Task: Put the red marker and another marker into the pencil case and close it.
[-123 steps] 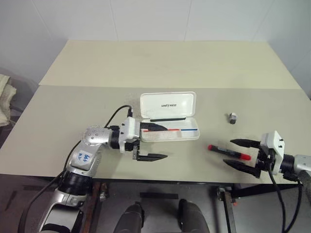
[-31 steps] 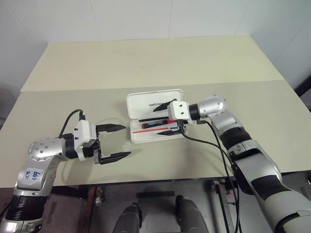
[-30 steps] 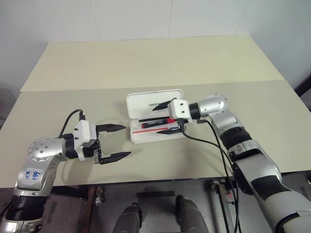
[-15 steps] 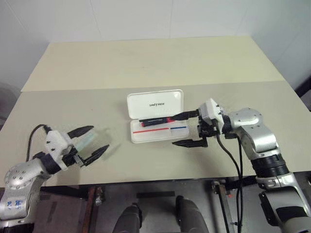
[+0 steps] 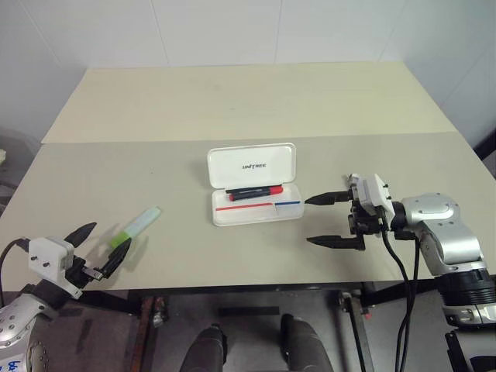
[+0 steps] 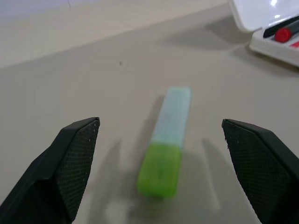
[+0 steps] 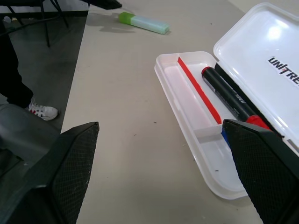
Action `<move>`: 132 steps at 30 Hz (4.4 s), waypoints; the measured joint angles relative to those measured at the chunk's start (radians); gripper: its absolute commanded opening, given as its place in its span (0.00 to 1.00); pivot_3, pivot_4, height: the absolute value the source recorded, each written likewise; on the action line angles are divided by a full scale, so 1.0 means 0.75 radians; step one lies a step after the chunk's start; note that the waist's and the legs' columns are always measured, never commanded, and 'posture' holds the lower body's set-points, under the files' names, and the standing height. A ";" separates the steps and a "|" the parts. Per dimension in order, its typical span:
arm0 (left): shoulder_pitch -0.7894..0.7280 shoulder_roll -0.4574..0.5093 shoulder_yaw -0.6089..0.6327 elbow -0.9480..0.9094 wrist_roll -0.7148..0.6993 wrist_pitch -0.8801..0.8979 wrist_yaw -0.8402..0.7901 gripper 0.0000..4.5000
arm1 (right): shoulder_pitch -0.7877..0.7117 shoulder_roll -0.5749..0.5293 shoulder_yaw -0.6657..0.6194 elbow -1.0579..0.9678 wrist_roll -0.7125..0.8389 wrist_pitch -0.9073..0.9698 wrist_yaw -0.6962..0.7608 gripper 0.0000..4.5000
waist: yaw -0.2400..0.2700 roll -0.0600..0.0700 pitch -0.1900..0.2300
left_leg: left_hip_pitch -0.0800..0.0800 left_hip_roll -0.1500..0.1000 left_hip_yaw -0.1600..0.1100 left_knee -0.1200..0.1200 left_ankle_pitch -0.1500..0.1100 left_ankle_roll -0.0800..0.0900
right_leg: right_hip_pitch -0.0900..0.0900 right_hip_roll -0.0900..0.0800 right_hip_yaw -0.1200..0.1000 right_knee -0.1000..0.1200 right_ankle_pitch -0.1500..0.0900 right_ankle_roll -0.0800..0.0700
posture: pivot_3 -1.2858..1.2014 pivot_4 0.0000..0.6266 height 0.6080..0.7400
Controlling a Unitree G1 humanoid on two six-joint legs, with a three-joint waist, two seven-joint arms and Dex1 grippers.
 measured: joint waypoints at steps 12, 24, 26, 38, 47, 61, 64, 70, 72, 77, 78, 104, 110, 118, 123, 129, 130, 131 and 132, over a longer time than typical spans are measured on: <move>-0.250 0.096 -0.176 0.386 0.050 -0.079 -0.202 0.79 | -0.027 0.001 0.001 -0.090 -0.007 0.007 -0.075 1.00 | 0.002 0.000 0.000 | 0.000 0.006 0.000 -0.002 -0.001 -0.004 | -0.002 0.006 0.000 0.000 0.002 -0.002 | 0.52 0.24 1.00; -0.259 0.097 -0.185 0.419 0.060 -0.113 -0.203 0.25 | -0.021 0.000 0.001 -0.125 0.002 0.014 -0.107 1.00 | 0.004 0.000 0.000 | 0.000 0.007 0.000 -0.002 -0.002 -0.004 | -0.002 0.007 0.000 0.000 0.002 -0.002 | 0.52 0.24 1.00; -0.243 0.093 -0.192 0.388 0.038 -0.095 -0.221 0.25 | -0.021 0.000 0.001 -0.125 0.001 0.012 -0.108 1.00 | 0.003 0.000 0.000 | 0.000 0.007 0.000 -0.002 -0.002 -0.004 | -0.002 0.007 0.000 0.000 0.002 -0.002 | 0.52 0.24 1.00; -0.385 0.177 -0.300 -0.078 -0.061 0.071 -0.288 0.25 | -0.017 0.007 0.000 -0.094 -0.010 -0.022 -0.111 1.00 | 0.006 -0.001 0.000 | 0.000 0.008 -0.001 -0.002 -0.002 -0.005 | -0.002 0.008 0.001 0.000 0.002 -0.002 | 0.52 0.24 1.00; -0.671 0.200 -0.623 -0.105 -0.025 0.237 -0.405 0.25 | 0.086 -0.002 -0.023 -0.095 -0.032 -0.053 -0.142 1.00 | 0.001 0.000 0.000 | -0.001 0.010 0.000 -0.003 -0.002 -0.004 | -0.002 0.012 0.003 0.001 0.002 -0.002 | 0.52 0.24 1.00; -1.053 -0.036 -0.899 0.410 0.205 0.024 -0.544 0.25 | 0.367 -0.040 -0.159 -0.384 0.007 -0.006 -0.321 1.00 | 0.010 0.000 0.000 | -0.001 0.011 0.000 0.000 -0.002 -0.004 | -0.001 0.015 0.003 -0.001 0.002 -0.002 | 0.52 0.24 1.00; -1.105 -0.073 -0.924 0.517 0.235 -0.045 -0.581 0.25 | 0.407 -0.040 -0.177 -0.429 0.012 0.012 -0.355 1.00 | 0.009 0.000 0.000 | -0.002 0.010 0.000 0.000 -0.002 -0.004 | -0.001 0.014 0.004 -0.002 0.003 -0.001 | 0.52 0.24 1.00; -1.143 -0.105 -0.933 0.653 0.271 -0.135 -0.614 0.25 | 0.447 -0.043 -0.198 -0.482 0.020 0.023 -0.397 1.00 | 0.009 -0.001 0.000 | -0.002 0.011 0.000 0.000 -0.002 -0.004 | -0.001 0.014 0.003 -0.002 0.003 -0.002 | 0.52 0.24 1.00; -1.153 -0.106 -0.933 0.681 0.281 -0.158 -0.623 0.25 | 0.451 -0.044 -0.199 -0.491 0.021 0.028 -0.404 1.00 | 0.010 -0.001 0.000 | -0.002 0.011 0.000 0.000 -0.002 -0.004 | -0.001 0.014 0.003 -0.002 0.003 -0.001 | 0.52 0.24 1.00; -1.166 -0.111 -0.933 0.776 0.308 -0.222 -0.627 0.25 | 0.471 -0.046 -0.199 -0.494 0.027 0.036 -0.415 1.00 | 0.009 -0.001 0.000 | -0.002 0.011 0.000 0.000 -0.002 -0.004 | -0.001 0.015 0.003 -0.002 0.003 -0.001 | 0.52 0.24 1.00; -1.166 -0.113 -0.933 0.780 0.308 -0.227 -0.627 0.25 | 0.474 -0.047 -0.199 -0.494 0.029 0.036 -0.415 1.00 | 0.009 -0.001 0.000 | -0.002 0.011 0.000 0.000 -0.002 -0.004 | -0.001 0.015 0.003 -0.001 0.003 -0.001 | 0.52 0.24 1.00; -1.172 -0.127 -0.910 0.818 0.309 -0.233 -0.595 0.25 | 0.464 -0.047 -0.195 -0.494 0.032 0.034 -0.417 1.00 | 0.010 -0.001 0.000 | -0.001 0.011 0.000 0.003 -0.002 -0.004 | -0.001 0.015 0.003 0.001 0.004 -0.002 | 0.52 0.24 1.00; -1.173 -0.127 -0.910 0.819 0.314 -0.229 -0.586 0.46 | 0.464 -0.047 -0.195 -0.494 0.031 0.032 -0.417 1.00 | 0.010 -0.001 0.000 | -0.001 0.011 0.000 0.003 -0.002 -0.004 | -0.001 0.015 0.003 0.001 0.004 -0.002 | 0.52 0.24 1.00; -1.173 -0.143 -0.910 0.816 0.322 -0.221 -0.567 0.99 | 0.464 -0.047 -0.194 -0.494 0.030 0.019 -0.418 1.00 | 0.009 -0.001 0.000 | -0.001 0.011 0.000 0.002 -0.002 -0.004 | -0.001 0.015 0.003 0.000 0.004 -0.002 | 0.52 0.24 1.00; -1.168 -0.143 -0.909 0.751 0.308 -0.199 -0.585 0.99 | 0.447 -0.044 -0.183 -0.491 0.029 0.011 -0.424 1.00 | 0.010 -0.001 0.000 | -0.001 0.011 0.000 0.002 -0.002 -0.004 | -0.001 0.015 0.003 0.000 0.004 -0.002 | 0.52 0.24 1.00; -1.122 -0.140 -0.880 0.652 0.250 -0.170 -0.626 0.99 | 0.436 -0.007 -0.178 -0.484 -0.002 0.101 -0.566 1.00 | 0.009 -0.001 0.000 | -0.001 0.011 0.000 0.002 -0.002 -0.004 | -0.001 0.015 0.004 0.001 0.004 -0.002 | 0.52 0.24 1.00; -1.113 -0.136 -0.875 0.633 0.237 -0.160 -0.637 0.99 | 0.434 0.011 -0.179 -0.480 -0.019 0.123 -0.612 1.00 | 0.009 -0.001 0.000 | -0.001 0.011 0.000 0.002 -0.002 -0.004 | -0.001 0.015 0.004 0.001 0.004 -0.002 | 0.52 0.24 1.00; -1.107 -0.132 -0.871 0.615 0.228 -0.153 -0.646 0.99 | 0.433 0.023 -0.178 -0.476 -0.033 0.139 -0.654 1.00 | 0.010 -0.001 0.000 | -0.001 0.011 0.000 0.002 -0.002 -0.004 | -0.001 0.015 0.004 0.001 0.004 -0.002 | 0.52 0.24 1.00; -1.106 -0.126 -0.866 0.602 0.221 -0.147 -0.651 0.99 | 0.427 0.041 -0.179 -0.470 -0.049 0.159 -0.701 1.00 | 0.010 -0.001 0.000 | -0.001 0.011 0.000 0.003 -0.002 -0.004 | -0.001 0.015 0.004 0.001 0.004 -0.002 | 0.52 0.24 1.00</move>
